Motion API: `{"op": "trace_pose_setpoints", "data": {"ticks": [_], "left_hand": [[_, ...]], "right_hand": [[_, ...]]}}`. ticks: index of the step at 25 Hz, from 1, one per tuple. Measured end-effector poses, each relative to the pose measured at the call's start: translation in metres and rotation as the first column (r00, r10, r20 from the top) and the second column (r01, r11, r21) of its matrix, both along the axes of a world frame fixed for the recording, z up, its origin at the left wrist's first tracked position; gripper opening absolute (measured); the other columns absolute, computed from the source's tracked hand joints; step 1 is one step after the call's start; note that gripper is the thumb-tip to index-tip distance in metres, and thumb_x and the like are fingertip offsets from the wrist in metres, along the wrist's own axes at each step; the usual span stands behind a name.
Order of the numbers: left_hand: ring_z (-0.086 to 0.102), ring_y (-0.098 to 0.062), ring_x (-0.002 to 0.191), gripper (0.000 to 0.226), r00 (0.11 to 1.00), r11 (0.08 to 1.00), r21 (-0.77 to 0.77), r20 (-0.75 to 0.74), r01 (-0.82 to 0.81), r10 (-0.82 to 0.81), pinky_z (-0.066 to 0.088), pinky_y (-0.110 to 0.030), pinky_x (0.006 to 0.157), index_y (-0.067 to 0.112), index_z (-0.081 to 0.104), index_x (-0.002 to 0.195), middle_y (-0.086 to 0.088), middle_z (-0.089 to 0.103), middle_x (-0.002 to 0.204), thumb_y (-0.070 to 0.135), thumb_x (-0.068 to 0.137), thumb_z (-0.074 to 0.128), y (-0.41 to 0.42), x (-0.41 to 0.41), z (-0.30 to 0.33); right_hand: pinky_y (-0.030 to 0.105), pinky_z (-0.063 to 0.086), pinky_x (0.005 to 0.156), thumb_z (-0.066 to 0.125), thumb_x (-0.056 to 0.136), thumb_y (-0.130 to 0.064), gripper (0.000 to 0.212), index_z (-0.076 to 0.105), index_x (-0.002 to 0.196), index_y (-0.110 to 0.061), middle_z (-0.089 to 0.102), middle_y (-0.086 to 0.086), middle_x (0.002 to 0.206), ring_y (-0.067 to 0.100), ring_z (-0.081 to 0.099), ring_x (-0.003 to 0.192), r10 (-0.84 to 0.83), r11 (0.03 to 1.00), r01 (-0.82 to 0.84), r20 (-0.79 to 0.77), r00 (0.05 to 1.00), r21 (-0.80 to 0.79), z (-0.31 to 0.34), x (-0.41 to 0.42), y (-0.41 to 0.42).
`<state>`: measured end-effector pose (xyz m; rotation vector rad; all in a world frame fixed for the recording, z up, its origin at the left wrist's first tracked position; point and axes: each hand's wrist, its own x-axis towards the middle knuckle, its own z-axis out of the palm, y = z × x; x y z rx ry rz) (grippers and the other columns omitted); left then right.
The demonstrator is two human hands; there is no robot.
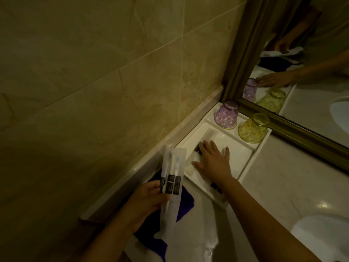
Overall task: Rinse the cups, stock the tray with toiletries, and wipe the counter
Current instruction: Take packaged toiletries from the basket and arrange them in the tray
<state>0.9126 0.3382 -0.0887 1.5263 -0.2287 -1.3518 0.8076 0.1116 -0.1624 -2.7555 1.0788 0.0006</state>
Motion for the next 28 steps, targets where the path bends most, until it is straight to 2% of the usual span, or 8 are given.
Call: {"op": "trace_pose_setpoints", "data": {"ticks": [10,12,13,15,16,18,22,28], "left_hand": [[0.069,-0.012,0.092,0.032,0.999,0.999,0.015,0.021,-0.039,0.039,0.056,-0.024,0.07,0.017,0.063,0.104,-0.003,0.072,0.101,0.002,0.077,0.067,0.003,-0.004,0.0],[0.069,-0.013,0.091,0.032,0.999,0.999,0.011,0.036,-0.033,0.033,0.056,-0.025,0.071,0.016,0.063,0.105,-0.002,0.073,0.099,0.001,0.077,0.066,0.001,-0.004,0.001],[0.07,-0.012,0.089,0.031,0.998,1.0,0.004,0.051,-0.03,0.03,0.056,-0.025,0.07,0.016,0.064,0.104,0.0,0.074,0.096,0.002,0.077,0.066,0.0,-0.004,0.001],[0.071,-0.01,0.085,0.028,0.996,1.0,-0.015,0.088,-0.019,0.02,0.056,-0.024,0.067,0.019,0.065,0.099,0.003,0.076,0.089,0.003,0.076,0.067,-0.004,-0.005,0.004],[0.071,-0.011,0.084,0.026,0.994,1.0,-0.022,0.111,-0.012,0.015,0.056,-0.024,0.066,0.02,0.066,0.096,0.004,0.076,0.087,0.004,0.076,0.067,-0.007,-0.006,0.005],[0.071,-0.012,0.083,0.023,0.988,1.0,-0.03,0.156,-0.004,0.009,0.056,-0.025,0.067,0.021,0.068,0.093,0.003,0.076,0.087,0.005,0.077,0.068,-0.014,-0.009,0.006],[0.071,-0.021,0.089,0.019,0.999,0.991,-0.129,0.013,-0.029,0.031,0.058,-0.027,0.07,0.014,0.069,0.097,-0.006,0.076,0.093,0.004,0.082,0.063,-0.026,-0.018,0.008],[0.069,-0.028,0.093,0.023,0.998,0.982,-0.182,-0.016,-0.057,0.056,0.058,-0.032,0.075,0.001,0.064,0.108,-0.018,0.072,0.101,0.002,0.087,0.056,-0.036,-0.024,0.01]], "right_hand": [[0.063,-0.007,0.107,0.047,0.084,-0.053,0.074,0.02,0.143,-0.019,0.015,0.004,0.156,0.021,0.002,0.144,-0.041,0.997,0.039,0.042,0.998,0.062,0.004,0.042,0.008],[0.055,0.007,0.111,0.05,0.086,-0.048,0.063,0.033,0.138,-0.019,0.025,0.006,0.153,0.024,0.013,0.142,-0.086,0.993,0.066,0.211,0.974,0.099,0.018,0.038,0.015],[0.048,0.022,0.109,0.053,0.086,-0.044,0.052,0.044,0.131,-0.019,0.04,0.007,0.144,0.026,0.029,0.136,-0.159,0.98,0.1,0.371,0.915,0.174,0.026,0.031,0.021],[0.032,0.046,0.086,0.056,0.085,-0.043,0.024,0.061,0.103,-0.03,0.064,-0.001,0.111,0.015,0.058,0.103,-0.383,0.862,0.06,0.57,0.727,0.503,0.045,0.008,0.042],[0.028,0.05,0.074,0.057,0.082,-0.046,0.015,0.064,0.089,-0.034,0.068,-0.005,0.094,0.011,0.063,0.087,-0.469,0.742,-0.022,0.541,0.698,0.67,0.055,-0.005,0.057],[0.02,0.053,0.06,0.066,0.077,-0.04,0.011,0.067,0.076,-0.03,0.07,-0.002,0.074,0.01,0.067,0.069,-0.504,0.53,-0.113,0.419,0.755,0.84,0.068,-0.025,0.083],[0.022,0.055,0.061,0.072,0.075,-0.013,0.007,0.067,0.073,-0.017,0.064,-0.001,0.063,0.01,0.063,0.06,-0.513,0.587,-0.049,0.418,0.75,0.808,0.078,-0.036,0.098],[0.014,0.049,0.051,0.07,0.077,-0.006,0.012,0.066,0.071,-0.016,0.064,0.001,0.063,0.01,0.06,0.058,-0.569,0.557,-0.006,0.386,0.726,0.831,0.086,-0.046,0.088]]}}
